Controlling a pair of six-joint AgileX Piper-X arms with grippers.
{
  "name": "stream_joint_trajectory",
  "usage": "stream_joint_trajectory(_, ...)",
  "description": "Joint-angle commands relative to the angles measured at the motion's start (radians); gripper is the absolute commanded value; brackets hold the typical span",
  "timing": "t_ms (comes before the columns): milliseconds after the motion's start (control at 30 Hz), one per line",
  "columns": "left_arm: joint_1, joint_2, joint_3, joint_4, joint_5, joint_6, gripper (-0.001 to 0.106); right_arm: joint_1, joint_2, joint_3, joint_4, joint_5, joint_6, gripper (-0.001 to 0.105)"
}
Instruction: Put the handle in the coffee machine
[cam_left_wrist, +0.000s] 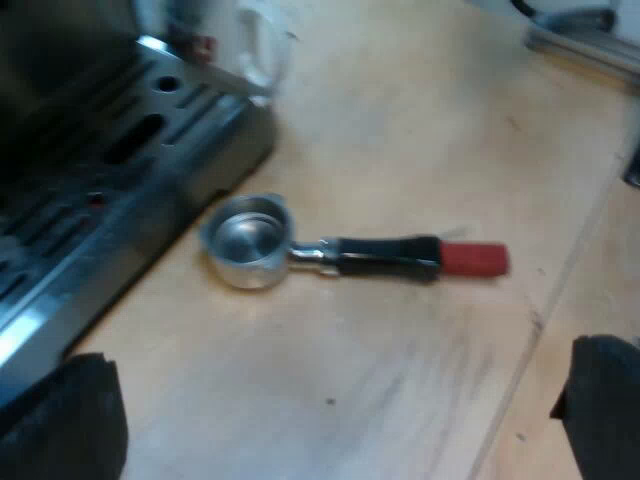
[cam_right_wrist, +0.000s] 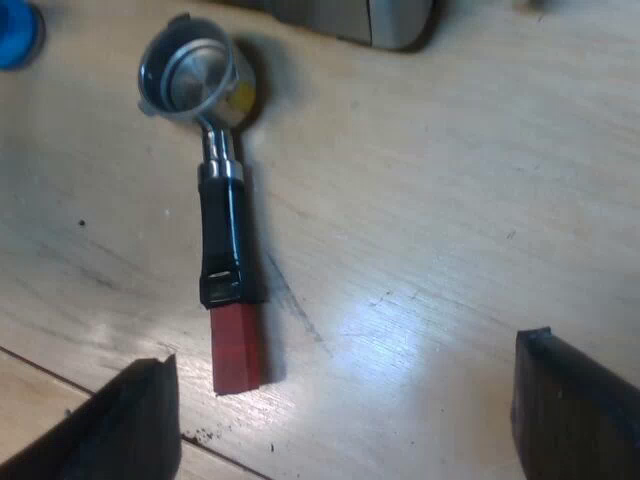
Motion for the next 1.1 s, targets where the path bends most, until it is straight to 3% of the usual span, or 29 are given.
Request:
stream_joint_trajectory(33, -0.05, 0.03, -0.008, -0.016, 0.016, 0.021, 0.089, 0.052, 0.033, -0.017, 0.003, 0.041, 0.022, 0.07)
stream_joint_trajectory(267, -0.146, 0.117, -0.008, -0.028, 0.017, 0.059, 0.089, 0.219, 0.128, -0.016, 0.003, 0.116, 0.102, 0.07)
stream_joint_trajectory(433, -0.161, 0.161, -0.008, -0.034, 0.017, 0.064, 0.089, 0.32, 0.187, -0.016, -0.019, 0.161, 0.182, 0.07)
stream_joint_trajectory(600, -0.16, 0.185, -0.008, -0.034, 0.017, 0.064, 0.089, 0.387, 0.247, -0.014, -0.042, 0.169, 0.206, 0.069)
stream_joint_trajectory(667, -0.16, 0.187, -0.008, -0.034, 0.017, 0.064, 0.089, 0.4, 0.27, -0.009, -0.045, 0.17, 0.208, 0.063)
stream_joint_trajectory(933, -0.16, 0.186, -0.008, -0.034, 0.017, 0.064, 0.089, 0.404, 0.351, 0.037, -0.089, 0.172, 0.236, 0.001)
stream_joint_trajectory(1100, -0.16, 0.186, -0.008, -0.034, 0.017, 0.064, 0.089, 0.404, 0.364, 0.073, -0.143, 0.159, 0.236, 0.0)
